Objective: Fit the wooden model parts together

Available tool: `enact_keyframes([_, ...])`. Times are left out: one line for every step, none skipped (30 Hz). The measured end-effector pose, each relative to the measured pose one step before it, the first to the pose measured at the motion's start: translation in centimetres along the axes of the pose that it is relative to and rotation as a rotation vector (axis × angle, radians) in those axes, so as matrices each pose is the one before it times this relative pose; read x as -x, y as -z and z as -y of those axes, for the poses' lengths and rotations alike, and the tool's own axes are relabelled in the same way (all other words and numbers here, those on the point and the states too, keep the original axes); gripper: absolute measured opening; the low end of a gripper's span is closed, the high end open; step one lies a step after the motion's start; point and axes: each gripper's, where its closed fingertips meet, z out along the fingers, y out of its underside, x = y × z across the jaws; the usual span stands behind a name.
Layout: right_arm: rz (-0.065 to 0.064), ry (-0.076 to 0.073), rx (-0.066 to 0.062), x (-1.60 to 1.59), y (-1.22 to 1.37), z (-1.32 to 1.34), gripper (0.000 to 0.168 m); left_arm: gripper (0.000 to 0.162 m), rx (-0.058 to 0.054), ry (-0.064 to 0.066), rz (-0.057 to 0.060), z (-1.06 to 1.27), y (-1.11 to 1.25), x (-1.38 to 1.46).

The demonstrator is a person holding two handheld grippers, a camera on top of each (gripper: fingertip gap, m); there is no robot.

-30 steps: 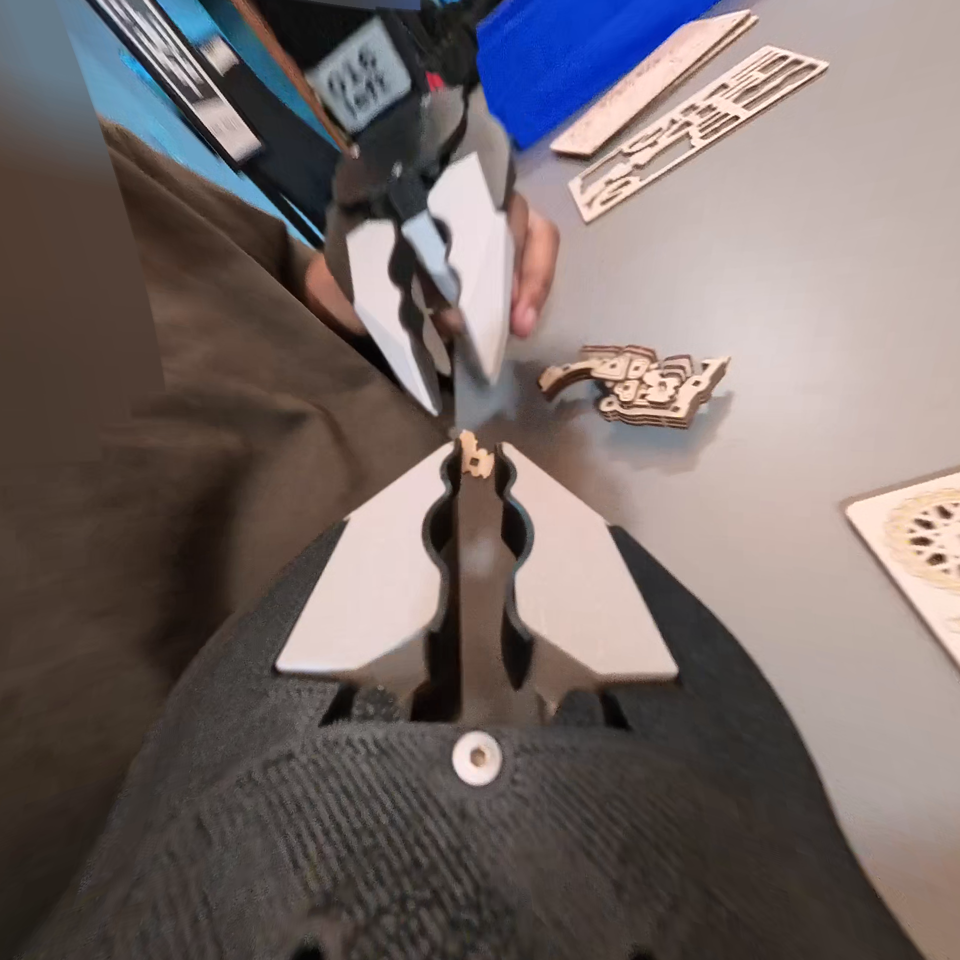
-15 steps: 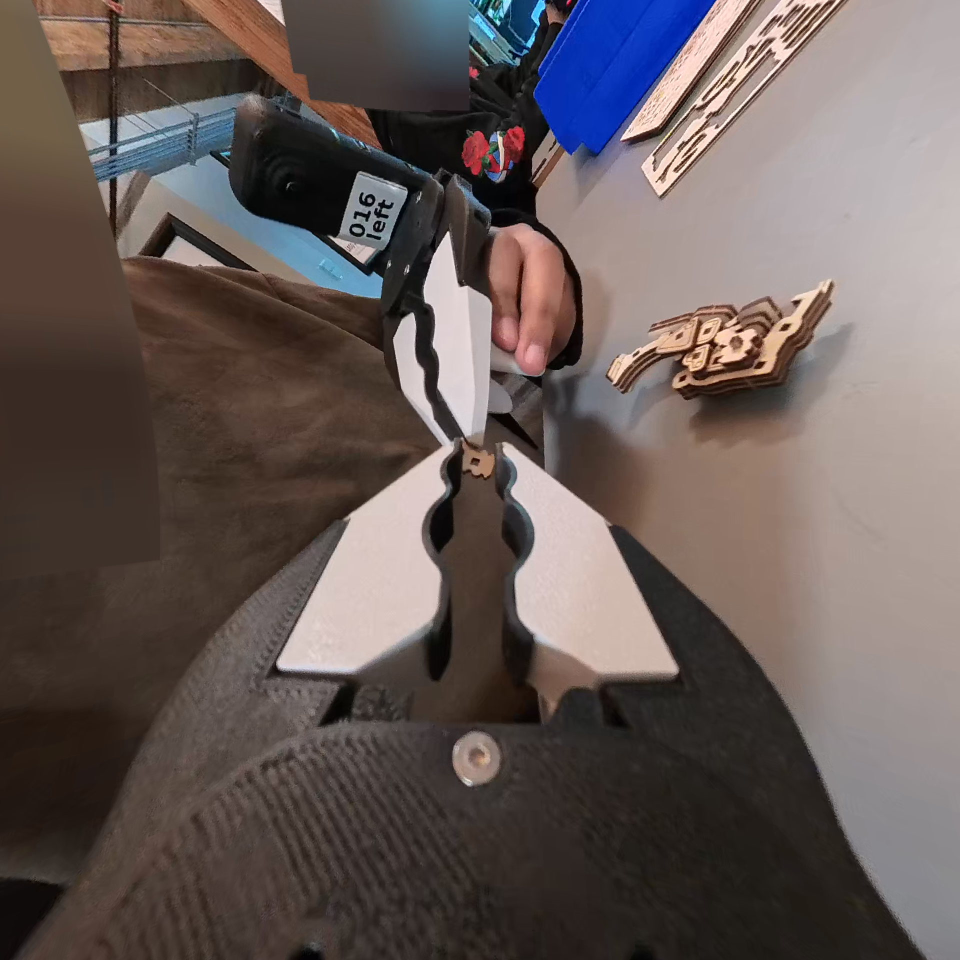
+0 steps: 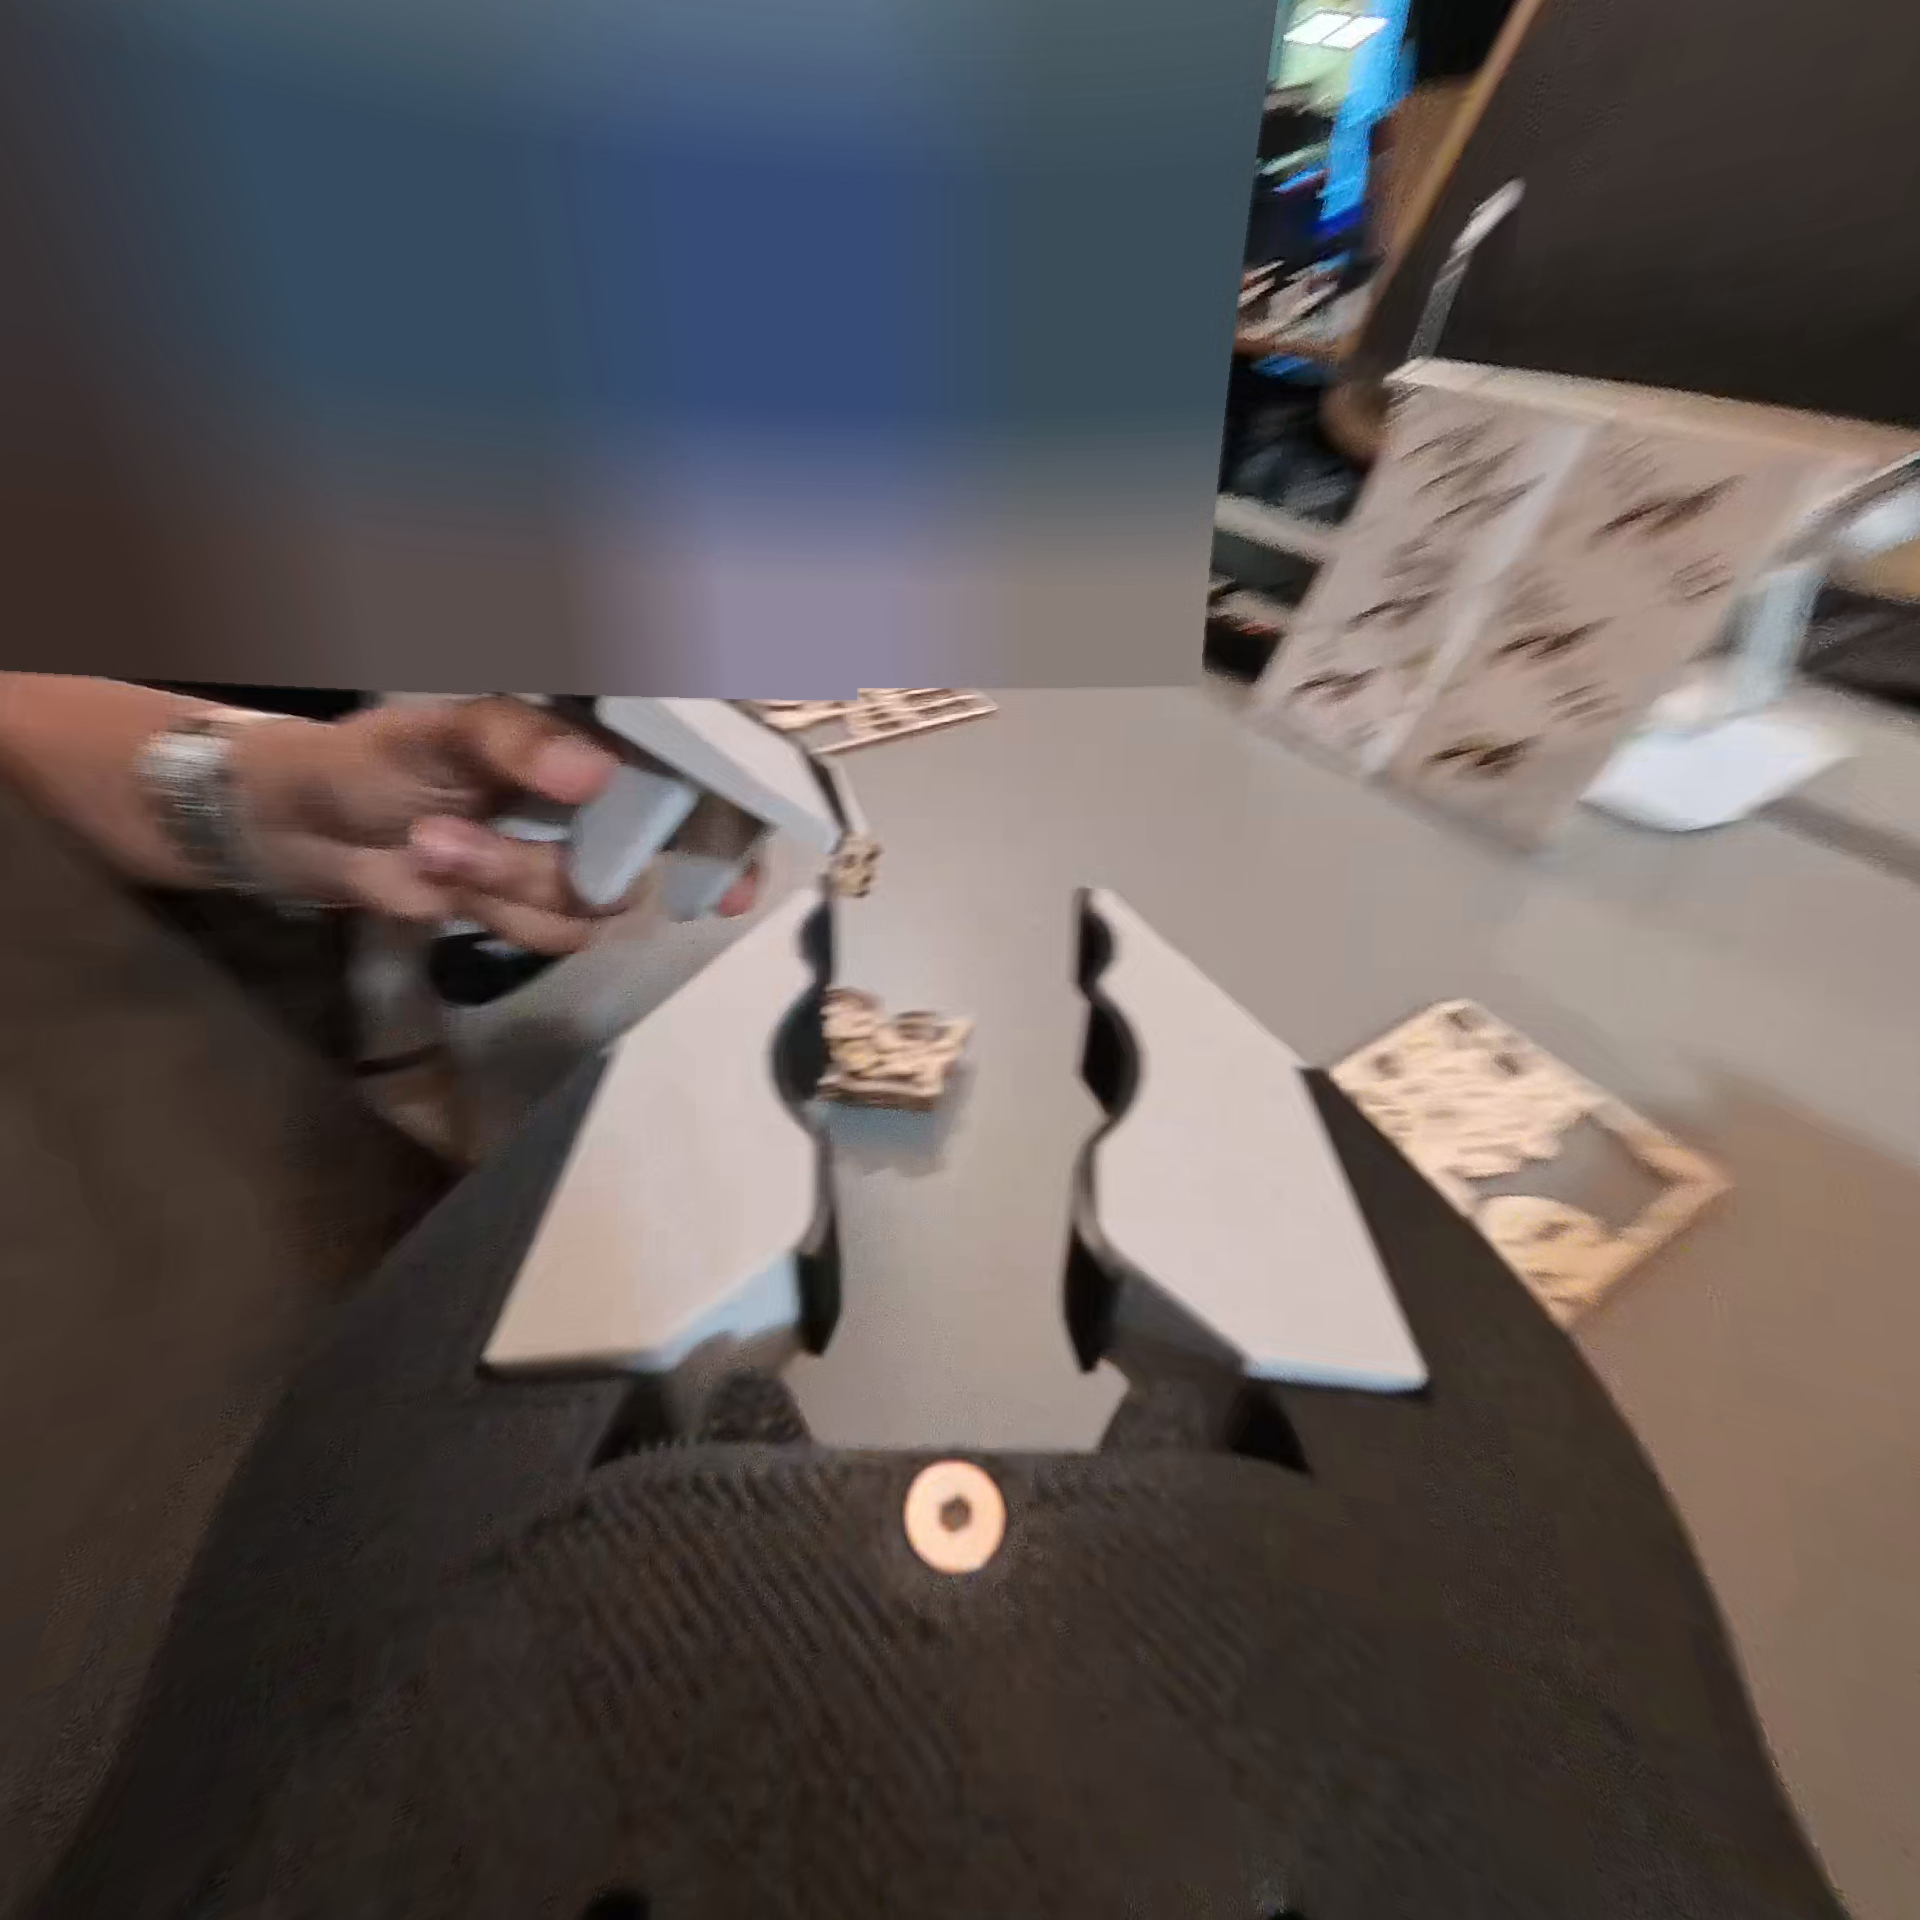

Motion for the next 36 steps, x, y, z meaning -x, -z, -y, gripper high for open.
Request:
enact_keyframes([-0.0944, 0.0799, -0.0050, -0.537, -0.044, 0.358, 0.061, 0.000, -0.0110, 0.0190, 0.0080, 0.029, -0.066, -0.040])
enact_keyframes([-0.0544, 0.0739, 0.0090, -0.085, -0.062, 0.152, 0.057, 0.000, -0.0124, 0.0227, 0.0036, -0.021, -0.082, -0.098])
enact_keyframes([-0.0146, 0.0633, 0.0232, 0.391, -0.094, -0.066, 0.052, 0.000, -0.0136, 0.0279, 0.0042, -0.040, -0.076, -0.044])
enact_keyframes([0.0036, 0.0496, 0.0289, 0.577, -0.159, -0.178, 0.048, 0.000, -0.0157, 0.0331, 0.0019, -0.030, -0.047, -0.007])
enact_keyframes([-0.0001, 0.0357, 0.0275, 0.460, -0.191, -0.208, 0.043, 0.000, -0.0158, 0.0359, 0.0032, -0.033, -0.026, 0.084])
enact_keyframes([-0.0004, 0.0279, 0.0192, 0.412, -0.185, -0.137, 0.043, 0.000, -0.0153, 0.0380, 0.0027, -0.024, 0.003, 0.125])
enact_keyframes([0.0019, 0.0233, 0.0138, 0.374, -0.164, -0.080, 0.039, 0.000, -0.0157, 0.0374, -0.0046, 0.006, 0.020, 0.053])
enact_keyframes([-0.0002, 0.0179, 0.0102, 0.276, -0.115, -0.032, 0.034, 0.000, -0.0119, 0.0323, -0.0006, -0.017, 0.035, 0.115])
enact_keyframes([0.0028, 0.0139, 0.0042, 0.233, -0.056, 0.051, 0.030, 0.000, -0.0056, 0.0229, 0.0004, -0.086, 0.017, 0.139])
enact_keyframes([0.0033, 0.0095, 0.0008, 0.165, -0.026, 0.087, 0.025, 0.000, 0.0010, 0.0128, -0.0024, -0.144, -0.012, 0.081])
enact_keyframes([-0.0004, 0.0041, 0.0004, 0.055, -0.015, 0.061, 0.023, 0.000, 0.0046, 0.0065, -0.0017, -0.169, -0.040, 0.062])
enact_keyframes([-0.0005, -0.0003, 0.0038, 0.004, -0.019, -0.034, 0.020, 0.000, 0.0044, 0.0045, -0.0019, -0.122, -0.041, 0.042])
enact_keyframes([0.0014, -0.0021, 0.0081, 0.014, -0.058, -0.129, 0.018, 0.000, 0.0009, 0.0040, -0.0050, -0.045, -0.029, -0.044])
enact_keyframes([0.0041, -0.0018, 0.0058, 0.053, -0.046, -0.128, 0.015, 0.000, 0.0008, 0.0031, -0.0024, -0.022, -0.020, -0.024])
enact_keyframes([0.0061, -0.0020, 0.0009, 0.090, -0.026, -0.039, 0.013, 0.000, -0.0003, 0.0013, 0.0001, 0.011, 0.005, 0.018])
enact_keyframes([0.0075, -0.0013, -0.0010, 0.121, -0.022, 0.012, 0.010, 0.000, -0.0002, 0.0033, -0.0029, -0.011, 0.009, -0.002])
enact_keyframes([0.0028, 0.0005, -0.0010, 0.061, -0.004, 0.035, 0.010, 0.000, -0.0010, 0.0077, -0.0058, 0.019, 0.018, -0.029])
enact_keyframes([-0.0013, 0.0026, -0.0005, 0.001, -0.007, 0.024, 0.010, 0.000, -0.0027, 0.0117, -0.0062, 0.029, 0.014, -0.016])
enact_keyframes([-0.0009, 0.0038, 0.0014, 0.015, 0.000, 0.007, 0.010, 0.000, -0.0016, 0.0108, -0.0059, 0.003, 0.012, 0.000])
enact_keyframes([0.0009, 0.0031, 0.0035, 0.027, 0.009, -0.039, 0.010, 0.000, 0.0013, 0.0060, -0.0039, -0.043, -0.007, 0.031])
enact_keyframes([0.0024, 0.0013, 0.0026, 0.030, 0.018, -0.023, 0.010, 0.001, 0.0051, 0.0000, -0.0057, -0.068, -0.005, 0.009])
enact_keyframes([0.0006, -0.0012, 0.0000, -0.031, 0.043, -0.013, 0.009, 0.001, 0.0106, -0.0061, -0.0077, -0.072, -0.015, -0.022])
enact_keyframes([-0.0048, -0.0037, 0.0016, -0.153, 0.033, -0.067, 0.009, 0.003, 0.0153, -0.0145, 0.0007, 0.009, 0.004, 0.066])
enact_keyframes([-0.0038, -0.0068, 0.0055, -0.233, 0.028, -0.170, 0.010, 0.009, 0.0113, -0.0258, 0.0197, 0.230, 0.104, 0.303])
enact_keyframes([-0.0001, -0.0123, 0.0088, -0.225, 0.007, -0.290, 0.010, 0.016, 0.0062, -0.0391, 0.0272, 0.484, 0.257, 0.397])
enact_keyframes([0.0035, -0.0195, 0.0112, -0.228, -0.024, -0.398, 0.010, 0.022, 0.0065, -0.0491, 0.0340, 0.594, 0.373, 0.515])
enact_keyframes([0.0100, -0.0279, 0.0144, -0.179, -0.106, -0.495, 0.010, 0.027, 0.0208, -0.0540, 0.0527, 0.426, 0.375, 0.819])
enact_keyframes([0.0153, -0.0355, 0.0158, -0.118, -0.163, -0.520, 0.010, 0.033, 0.0438, -0.0571, 0.0669, 0.029, 0.287, 1.078])
enact_keyframes([0.0172, -0.0386, 0.0113, -0.111, -0.196, -0.459, 0.010, 0.040, 0.0619, -0.0628, 0.0602, -0.421, 0.169, 0.952])
enact_keyframes([0.0194, -0.0382, 0.0088, -0.087, -0.241, -0.377, 0.010, 0.046, 0.0715, -0.0652, 0.0619, -0.817, 0.043, 0.892])
enact_keyframes([0.0202, -0.0364, 0.0118, -0.042, -0.286, -0.357, 0.010, 0.051, 0.0706, -0.0685, 0.0651, -1.051, -0.089, 0.823])
enact_keyframes([0.0188, -0.0312, 0.0140, 0.005, -0.347, -0.338, 0.010, 0.055, 0.0591, -0.0656, 0.0609, -1.089, -0.160, 0.657])
enact_keyframes([0.0179, -0.0250, 0.0159, 0.055, -0.430, -0.325, 0.010, 0.058, 0.0452, -0.0501, 0.0485, -1.010, -0.256, 0.433])
enact_keyframes([0.0190, -0.0210, 0.0190, 0.148, -0.503, -0.323, 0.010, 0.060, 0.0338, -0.0249, 0.0231, -0.878, -0.310, 0.120])
enact_keyframes([0.0221, -0.0160, 0.0188, 0.258, -0.543, -0.263, 0.010, 0.061, 0.0277, -0.0016, -0.0020, -0.717, -0.338, -0.142])
enact_keyframes([0.0235, -0.0111, 0.0180, 0.326, -0.564, -0.212, 0.010, 0.061, 0.0288, 0.0107, -0.0176, -0.612, -0.315, -0.240])
